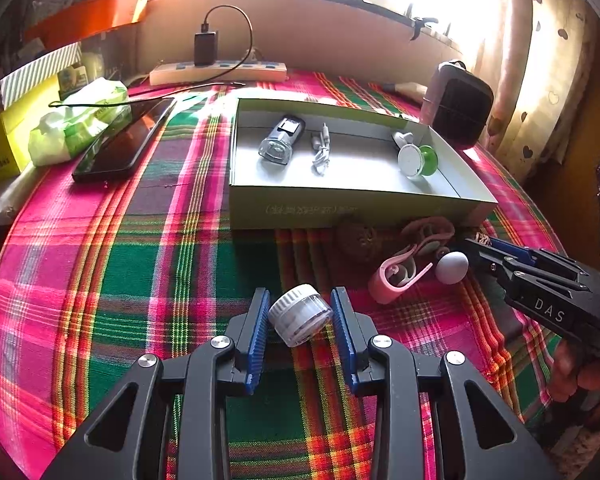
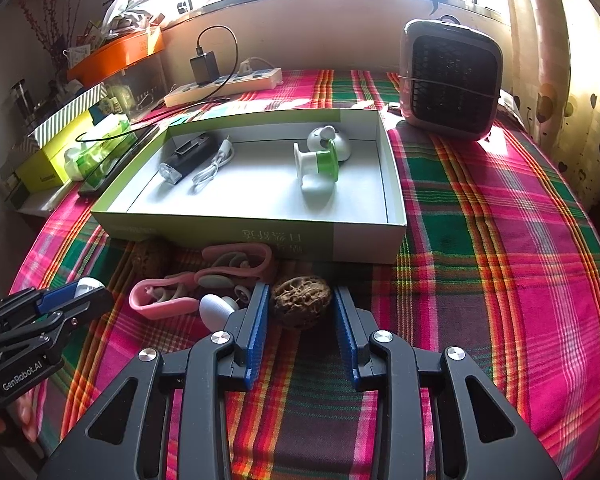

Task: Organize objects
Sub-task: 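Close right gripper on the brown walnut while left gripper holds the cap, then carry cap and walnut with both grippers over the white box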

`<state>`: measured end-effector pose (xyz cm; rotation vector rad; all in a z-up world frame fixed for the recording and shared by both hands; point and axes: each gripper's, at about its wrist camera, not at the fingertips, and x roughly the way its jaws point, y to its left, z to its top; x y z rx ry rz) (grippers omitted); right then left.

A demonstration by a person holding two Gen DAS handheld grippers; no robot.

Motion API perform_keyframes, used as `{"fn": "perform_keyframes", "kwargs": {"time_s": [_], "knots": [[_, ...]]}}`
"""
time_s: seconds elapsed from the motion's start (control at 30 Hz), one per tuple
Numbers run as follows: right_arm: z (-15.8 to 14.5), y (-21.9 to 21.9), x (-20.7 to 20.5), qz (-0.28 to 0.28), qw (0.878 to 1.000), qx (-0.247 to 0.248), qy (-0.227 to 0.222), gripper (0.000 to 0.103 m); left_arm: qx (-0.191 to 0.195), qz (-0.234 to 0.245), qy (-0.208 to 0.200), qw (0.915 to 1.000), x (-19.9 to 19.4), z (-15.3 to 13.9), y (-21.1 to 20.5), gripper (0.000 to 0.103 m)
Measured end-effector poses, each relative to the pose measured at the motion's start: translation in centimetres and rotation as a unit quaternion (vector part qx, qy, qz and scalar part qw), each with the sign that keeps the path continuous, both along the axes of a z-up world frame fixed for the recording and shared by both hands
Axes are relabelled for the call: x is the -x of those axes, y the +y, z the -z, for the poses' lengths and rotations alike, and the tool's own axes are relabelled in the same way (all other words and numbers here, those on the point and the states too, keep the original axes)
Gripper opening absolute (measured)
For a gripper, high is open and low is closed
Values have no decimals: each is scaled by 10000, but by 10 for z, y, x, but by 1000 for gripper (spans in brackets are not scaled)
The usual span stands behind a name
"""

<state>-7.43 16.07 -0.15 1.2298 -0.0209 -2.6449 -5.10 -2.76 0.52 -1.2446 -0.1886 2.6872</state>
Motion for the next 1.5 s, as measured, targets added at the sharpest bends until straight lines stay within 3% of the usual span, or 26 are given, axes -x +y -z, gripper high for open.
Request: {"fn": "perform_keyframes", "kwargs": {"time_s": [1.0,1.5], "knots": [[-20,1,0,-107,9996,196,195,33,109,157,259,9995,10,-28,8,29],[-35,-6,19,-218,9991,132,345,33,149,244,390,9988,36,-42,14,29]]}}
